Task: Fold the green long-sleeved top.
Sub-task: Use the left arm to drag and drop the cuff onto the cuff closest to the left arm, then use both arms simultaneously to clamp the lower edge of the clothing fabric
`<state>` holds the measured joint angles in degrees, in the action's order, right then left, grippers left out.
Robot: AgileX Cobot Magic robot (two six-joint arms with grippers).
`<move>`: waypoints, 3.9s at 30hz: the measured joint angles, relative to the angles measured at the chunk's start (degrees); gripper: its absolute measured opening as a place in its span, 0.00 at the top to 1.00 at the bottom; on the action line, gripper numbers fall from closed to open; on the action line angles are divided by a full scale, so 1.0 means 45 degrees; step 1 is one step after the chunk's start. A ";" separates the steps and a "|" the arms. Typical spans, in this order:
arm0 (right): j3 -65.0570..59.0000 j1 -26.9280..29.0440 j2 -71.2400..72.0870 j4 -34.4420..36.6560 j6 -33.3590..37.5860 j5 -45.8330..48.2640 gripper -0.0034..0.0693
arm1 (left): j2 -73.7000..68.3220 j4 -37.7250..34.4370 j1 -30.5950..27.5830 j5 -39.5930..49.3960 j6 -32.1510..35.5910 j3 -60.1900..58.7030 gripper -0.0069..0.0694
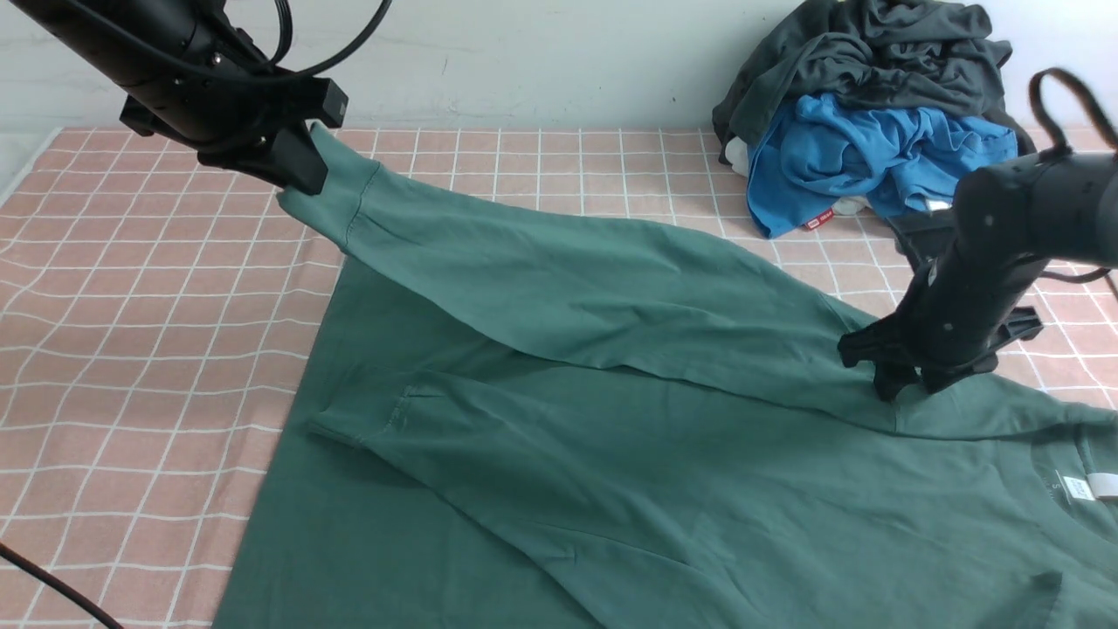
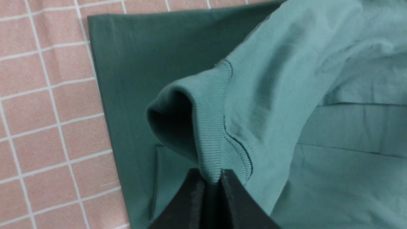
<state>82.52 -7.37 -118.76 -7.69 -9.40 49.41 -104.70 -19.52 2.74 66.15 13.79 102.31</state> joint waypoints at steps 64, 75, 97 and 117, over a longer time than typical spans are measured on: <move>0.2809 0.1675 -0.0826 0.1360 0.3032 0.1543 0.85 | 0.3357 -0.4714 0.0000 -0.3632 0.4545 -1.0749 0.88; 0.2809 0.1689 -0.0590 0.1369 0.2935 0.1882 0.57 | 0.2896 -0.3754 0.0000 -0.2846 0.5358 -1.0749 0.75; 0.2812 -0.0319 0.5997 0.4132 0.4624 0.4895 0.55 | 0.5360 0.0964 0.4659 0.0676 0.4002 -0.8361 0.89; -0.6269 -0.4588 1.1187 0.4271 0.4170 0.4924 0.55 | 0.7386 0.3362 0.5773 -0.1718 0.3284 -1.4901 0.77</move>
<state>54.31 -28.02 -68.42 11.53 9.36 71.57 -71.47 -4.39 28.71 58.42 28.57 35.26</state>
